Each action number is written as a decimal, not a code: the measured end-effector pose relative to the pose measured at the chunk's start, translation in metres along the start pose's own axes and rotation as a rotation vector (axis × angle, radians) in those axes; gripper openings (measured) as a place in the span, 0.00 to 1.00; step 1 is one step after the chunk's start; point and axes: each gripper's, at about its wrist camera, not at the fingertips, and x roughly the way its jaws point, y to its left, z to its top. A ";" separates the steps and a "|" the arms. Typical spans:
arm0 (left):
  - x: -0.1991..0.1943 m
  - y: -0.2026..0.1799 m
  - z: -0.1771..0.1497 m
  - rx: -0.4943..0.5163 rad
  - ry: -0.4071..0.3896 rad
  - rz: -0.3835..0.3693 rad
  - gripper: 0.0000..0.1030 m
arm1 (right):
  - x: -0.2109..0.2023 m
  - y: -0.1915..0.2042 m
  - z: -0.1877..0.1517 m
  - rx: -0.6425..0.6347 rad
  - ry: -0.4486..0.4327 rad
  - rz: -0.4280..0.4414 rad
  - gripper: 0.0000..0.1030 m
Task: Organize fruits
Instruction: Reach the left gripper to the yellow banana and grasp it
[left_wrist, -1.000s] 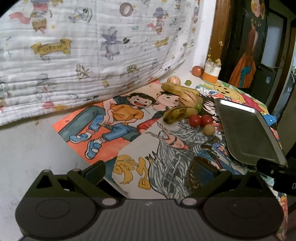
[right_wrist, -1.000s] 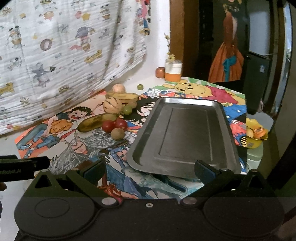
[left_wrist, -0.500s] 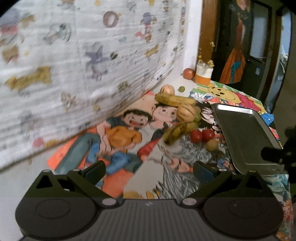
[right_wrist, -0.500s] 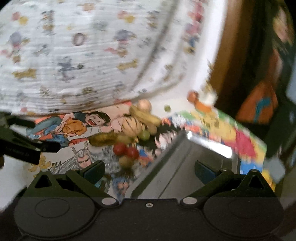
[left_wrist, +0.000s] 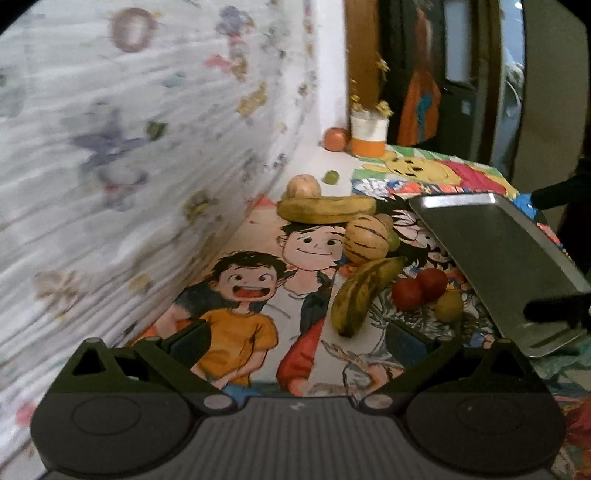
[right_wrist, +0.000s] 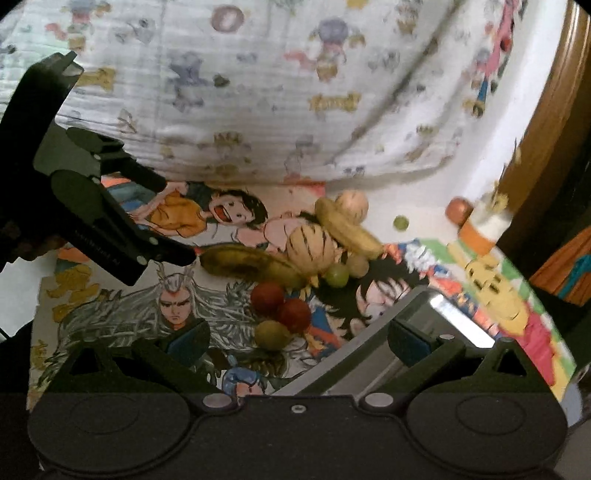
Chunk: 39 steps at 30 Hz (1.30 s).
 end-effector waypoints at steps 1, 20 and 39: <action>0.005 0.000 0.002 0.010 0.001 -0.012 1.00 | 0.006 -0.002 -0.001 0.020 0.010 0.007 0.94; 0.059 -0.008 0.022 0.105 0.039 -0.181 0.57 | 0.053 -0.008 -0.014 0.164 0.073 0.110 0.46; 0.067 -0.016 0.025 0.062 0.109 -0.209 0.32 | 0.049 -0.015 -0.024 0.289 0.030 0.158 0.31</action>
